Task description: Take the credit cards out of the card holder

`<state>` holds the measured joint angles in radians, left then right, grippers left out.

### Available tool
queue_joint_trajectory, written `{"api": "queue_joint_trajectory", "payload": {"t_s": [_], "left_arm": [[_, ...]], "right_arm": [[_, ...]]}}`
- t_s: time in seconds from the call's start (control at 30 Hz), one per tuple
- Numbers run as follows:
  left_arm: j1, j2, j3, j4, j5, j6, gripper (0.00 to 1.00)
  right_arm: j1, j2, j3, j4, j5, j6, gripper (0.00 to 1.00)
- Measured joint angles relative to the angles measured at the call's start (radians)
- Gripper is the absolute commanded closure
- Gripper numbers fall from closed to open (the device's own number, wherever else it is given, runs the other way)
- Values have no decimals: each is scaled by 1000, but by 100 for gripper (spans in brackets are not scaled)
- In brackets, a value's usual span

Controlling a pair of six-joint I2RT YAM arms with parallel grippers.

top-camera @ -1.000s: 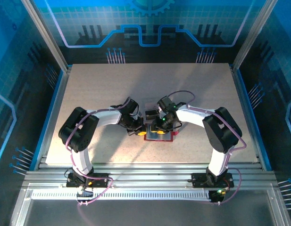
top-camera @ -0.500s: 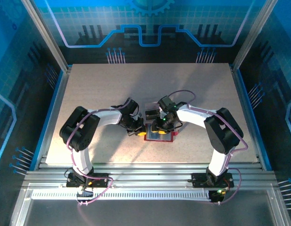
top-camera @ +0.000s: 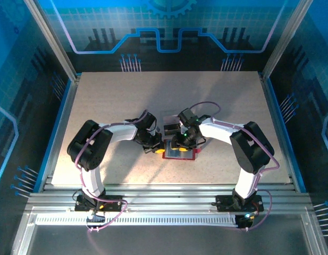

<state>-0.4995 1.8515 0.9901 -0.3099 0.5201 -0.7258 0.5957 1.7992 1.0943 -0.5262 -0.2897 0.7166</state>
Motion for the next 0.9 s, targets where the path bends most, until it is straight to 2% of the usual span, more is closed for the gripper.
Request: {"api": "queue_joint_trajectory", "payload": {"t_s": [0.67,0.9], "left_arm": [[0,0,0,-1,0,0,100],[0,0,0,-1,0,1,100]], "right_arm": [[0,1,-27,66,-35,23,60],[4,3,0,-14,35,-8,60]]}}
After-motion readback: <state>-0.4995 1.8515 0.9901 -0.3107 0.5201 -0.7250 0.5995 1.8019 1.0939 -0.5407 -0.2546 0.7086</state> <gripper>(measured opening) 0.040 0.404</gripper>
